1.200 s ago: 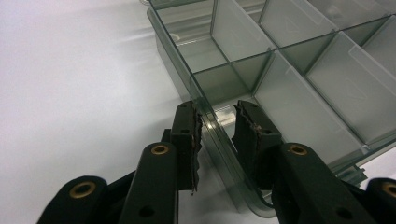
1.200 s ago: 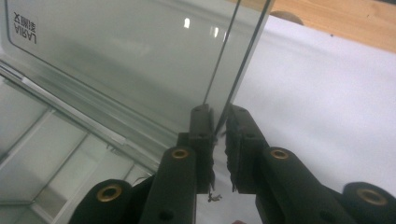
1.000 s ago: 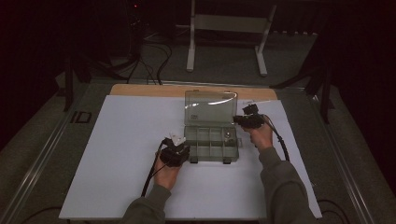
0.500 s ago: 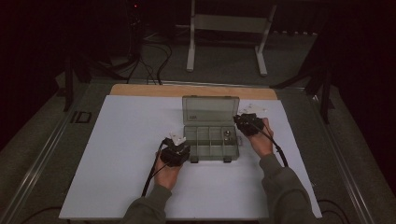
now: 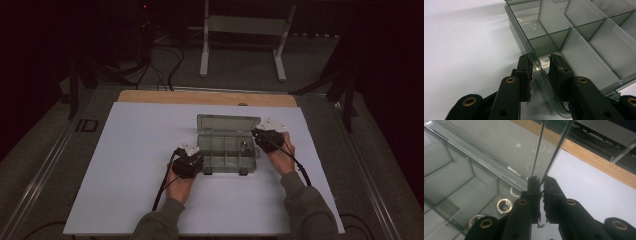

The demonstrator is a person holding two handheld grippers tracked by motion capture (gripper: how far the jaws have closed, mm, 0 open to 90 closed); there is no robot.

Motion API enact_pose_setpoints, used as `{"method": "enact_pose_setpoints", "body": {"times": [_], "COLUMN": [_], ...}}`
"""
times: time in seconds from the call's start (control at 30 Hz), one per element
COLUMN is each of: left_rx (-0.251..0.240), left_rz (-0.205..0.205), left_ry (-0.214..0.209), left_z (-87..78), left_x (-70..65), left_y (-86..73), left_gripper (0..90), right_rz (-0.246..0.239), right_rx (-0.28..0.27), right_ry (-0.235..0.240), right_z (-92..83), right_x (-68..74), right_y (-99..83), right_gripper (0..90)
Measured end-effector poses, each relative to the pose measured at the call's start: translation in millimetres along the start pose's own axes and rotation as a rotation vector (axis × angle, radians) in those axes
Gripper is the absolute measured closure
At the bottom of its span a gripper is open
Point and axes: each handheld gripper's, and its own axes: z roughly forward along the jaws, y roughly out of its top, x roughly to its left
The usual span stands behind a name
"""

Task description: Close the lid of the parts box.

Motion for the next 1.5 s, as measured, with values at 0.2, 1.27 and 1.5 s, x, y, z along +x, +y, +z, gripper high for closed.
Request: {"method": "enact_pose_setpoints", "body": {"times": [0.2,1.27,1.5], "left_rx": [-0.003,-0.008,-0.014], "left_rz": [-0.002,-0.036,-0.053], "left_ry": [0.0,-0.029,-0.04], "left_z": [0.2,1.7,2.3], "left_x": [0.0,3.9,5.2], "left_y": [-0.2,0.1,-0.1], "left_gripper": [72.2,72.7,72.8], "right_rz": [0.0,-0.007,-0.004], "right_rx": [-0.004,0.002,0.008], "right_ry": [0.005,0.033,0.047], "right_z": [-1.2,-4.9,-6.1], "right_x": [0.3,0.9,0.7], "right_y": [-2.8,-6.8,-8.4], "right_gripper": [84.3,77.2,70.7]}}
